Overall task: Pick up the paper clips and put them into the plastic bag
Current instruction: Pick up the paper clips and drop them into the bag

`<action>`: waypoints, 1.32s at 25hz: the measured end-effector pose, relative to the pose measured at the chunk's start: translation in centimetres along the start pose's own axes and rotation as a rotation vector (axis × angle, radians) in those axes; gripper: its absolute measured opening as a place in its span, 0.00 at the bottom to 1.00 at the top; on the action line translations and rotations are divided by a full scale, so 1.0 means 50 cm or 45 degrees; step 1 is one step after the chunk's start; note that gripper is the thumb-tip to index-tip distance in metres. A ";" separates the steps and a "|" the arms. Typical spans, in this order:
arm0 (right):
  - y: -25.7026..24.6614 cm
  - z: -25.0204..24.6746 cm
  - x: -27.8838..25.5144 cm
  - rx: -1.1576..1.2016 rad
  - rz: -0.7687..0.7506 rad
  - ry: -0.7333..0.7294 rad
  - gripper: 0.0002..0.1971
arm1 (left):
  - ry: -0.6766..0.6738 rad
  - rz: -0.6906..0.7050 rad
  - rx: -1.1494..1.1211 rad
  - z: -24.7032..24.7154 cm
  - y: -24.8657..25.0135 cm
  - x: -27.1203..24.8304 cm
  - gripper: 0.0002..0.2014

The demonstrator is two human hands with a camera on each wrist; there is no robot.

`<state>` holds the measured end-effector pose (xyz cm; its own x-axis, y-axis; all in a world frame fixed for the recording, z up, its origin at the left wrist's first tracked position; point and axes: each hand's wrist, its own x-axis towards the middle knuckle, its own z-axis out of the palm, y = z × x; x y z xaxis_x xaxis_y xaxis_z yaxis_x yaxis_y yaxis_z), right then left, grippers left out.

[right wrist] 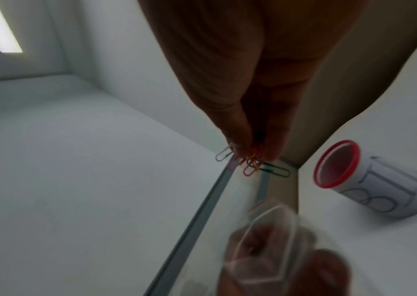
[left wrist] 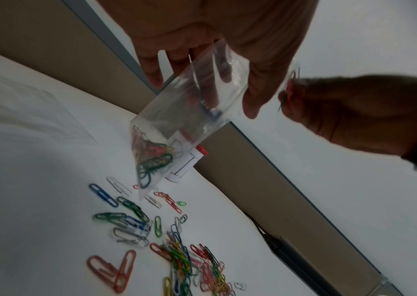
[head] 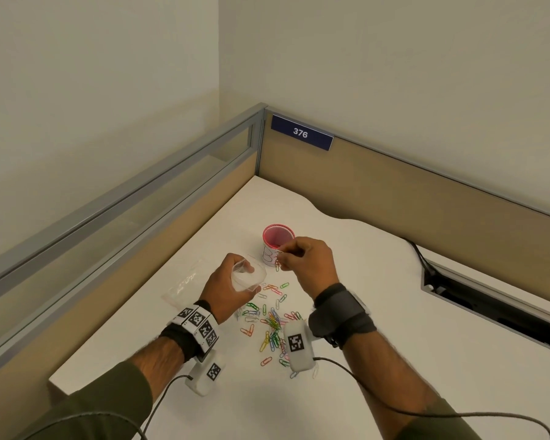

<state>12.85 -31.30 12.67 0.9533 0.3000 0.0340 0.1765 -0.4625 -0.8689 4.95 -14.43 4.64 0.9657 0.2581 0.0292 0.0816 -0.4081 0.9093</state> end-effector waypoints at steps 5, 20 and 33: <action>-0.050 0.056 -0.014 -0.156 -0.142 -0.099 0.04 | -0.015 0.004 0.020 0.015 0.016 0.006 0.25; 0.127 -0.011 -0.014 -0.646 0.040 -0.118 0.11 | 0.058 0.037 -0.033 -0.031 0.006 -0.025 0.22; 0.301 0.029 -0.112 -0.819 0.407 -0.413 0.21 | 0.129 0.011 -0.036 -0.072 -0.024 -0.072 0.22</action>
<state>9.80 -38.73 -1.30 0.8801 0.2537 -0.4013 0.1075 -0.9297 -0.3522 0.48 -11.71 4.96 0.9362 0.3427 0.0777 0.0651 -0.3864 0.9200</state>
